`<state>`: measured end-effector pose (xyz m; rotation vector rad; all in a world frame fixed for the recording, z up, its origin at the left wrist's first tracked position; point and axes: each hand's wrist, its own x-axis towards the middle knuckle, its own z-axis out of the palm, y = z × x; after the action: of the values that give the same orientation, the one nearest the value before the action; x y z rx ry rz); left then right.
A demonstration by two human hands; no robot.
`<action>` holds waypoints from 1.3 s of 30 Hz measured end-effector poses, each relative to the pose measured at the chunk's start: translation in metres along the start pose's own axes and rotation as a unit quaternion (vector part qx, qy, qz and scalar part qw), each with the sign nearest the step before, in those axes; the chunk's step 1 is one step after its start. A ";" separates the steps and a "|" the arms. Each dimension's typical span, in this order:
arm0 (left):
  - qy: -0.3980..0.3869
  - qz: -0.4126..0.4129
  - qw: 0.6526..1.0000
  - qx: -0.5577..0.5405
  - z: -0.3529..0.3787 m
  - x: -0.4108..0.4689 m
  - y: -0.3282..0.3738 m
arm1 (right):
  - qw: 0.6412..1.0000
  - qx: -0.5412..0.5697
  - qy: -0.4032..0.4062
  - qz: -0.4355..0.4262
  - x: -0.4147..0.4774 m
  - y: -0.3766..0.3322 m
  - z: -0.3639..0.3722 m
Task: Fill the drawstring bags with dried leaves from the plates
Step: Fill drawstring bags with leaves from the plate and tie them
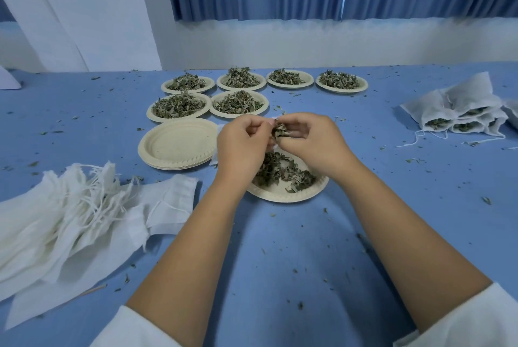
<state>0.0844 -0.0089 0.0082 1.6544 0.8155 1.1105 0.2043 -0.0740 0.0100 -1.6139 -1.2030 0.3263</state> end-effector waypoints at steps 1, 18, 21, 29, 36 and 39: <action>0.007 -0.006 1.000 -0.013 -0.001 0.001 0.000 | 1.000 0.020 -0.010 0.008 0.000 -0.002 -0.001; -0.019 0.009 1.000 0.005 -0.004 -0.003 0.002 | 0.985 -0.159 -0.028 -0.065 -0.009 -0.002 0.012; -0.052 0.007 0.999 0.012 -0.008 0.000 0.001 | 0.984 -0.137 -0.108 -0.017 -0.010 -0.003 0.011; 0.001 -0.006 1.000 -0.010 -0.012 0.003 0.000 | 0.998 -0.049 0.006 -0.047 -0.009 -0.003 0.006; -0.011 -0.001 1.000 -0.012 -0.014 0.003 0.001 | 0.980 -0.166 -0.062 -0.088 -0.008 0.001 0.004; -0.062 -0.001 0.998 -0.017 -0.010 0.000 0.002 | 0.973 -0.191 -0.094 -0.092 -0.007 0.005 0.008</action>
<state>0.0751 -0.0061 0.0120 1.6760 0.7156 1.0052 0.1982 -0.0755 0.0000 -1.8080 -1.6244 0.1336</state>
